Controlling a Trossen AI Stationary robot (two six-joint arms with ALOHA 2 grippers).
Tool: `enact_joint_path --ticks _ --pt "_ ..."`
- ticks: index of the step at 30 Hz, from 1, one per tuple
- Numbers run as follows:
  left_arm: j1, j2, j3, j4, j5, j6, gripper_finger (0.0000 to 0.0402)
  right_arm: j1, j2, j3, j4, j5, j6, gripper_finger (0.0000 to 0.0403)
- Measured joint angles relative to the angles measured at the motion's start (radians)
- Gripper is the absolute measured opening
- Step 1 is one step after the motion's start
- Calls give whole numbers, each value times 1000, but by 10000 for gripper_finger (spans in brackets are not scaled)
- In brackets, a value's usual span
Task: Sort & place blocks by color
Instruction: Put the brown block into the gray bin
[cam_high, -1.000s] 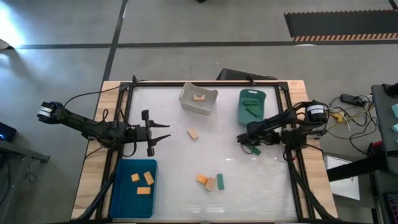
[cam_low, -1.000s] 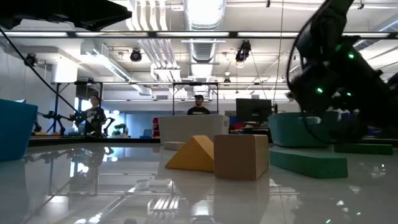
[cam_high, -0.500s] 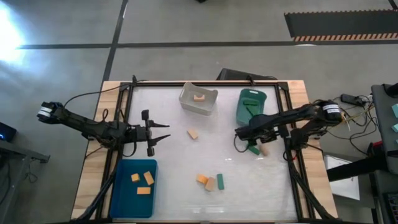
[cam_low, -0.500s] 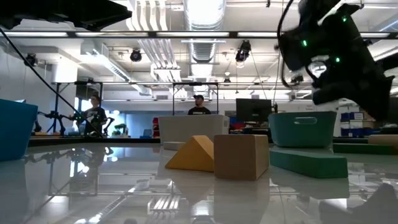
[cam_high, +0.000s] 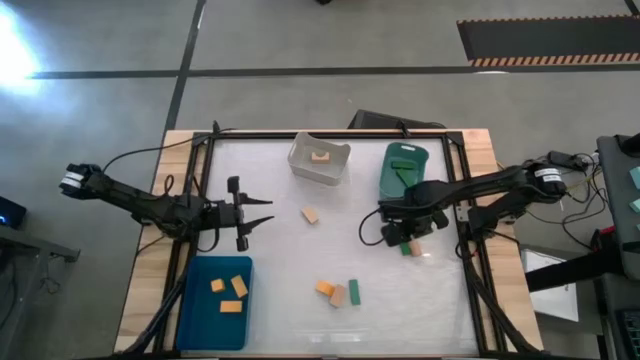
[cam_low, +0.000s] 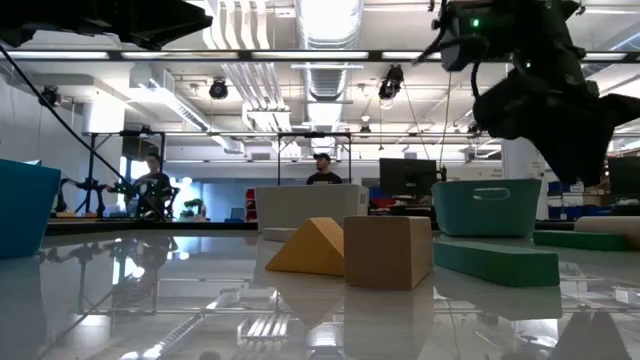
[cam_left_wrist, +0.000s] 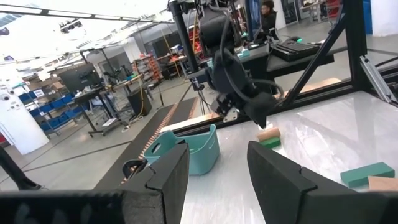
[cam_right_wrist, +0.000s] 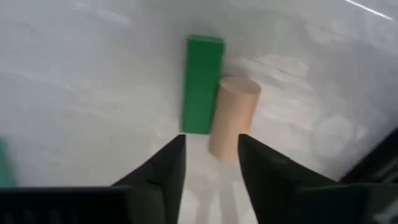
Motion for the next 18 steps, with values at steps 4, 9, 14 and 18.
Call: enact_joint_path --ticks 4,9,14,18 --pt "0 1 1 -1 0 -1 148 0 48 -2 -11 -3 -43 170" --pt "0 0 2 -1 0 -2 148 0 91 -3 -13 -2 -83 189" --pt "0 1 2 -1 0 -2 148 0 105 -21 -13 0 -100 189" --pt "0 1 2 -1 0 -2 148 0 104 -66 -13 1 -100 189"
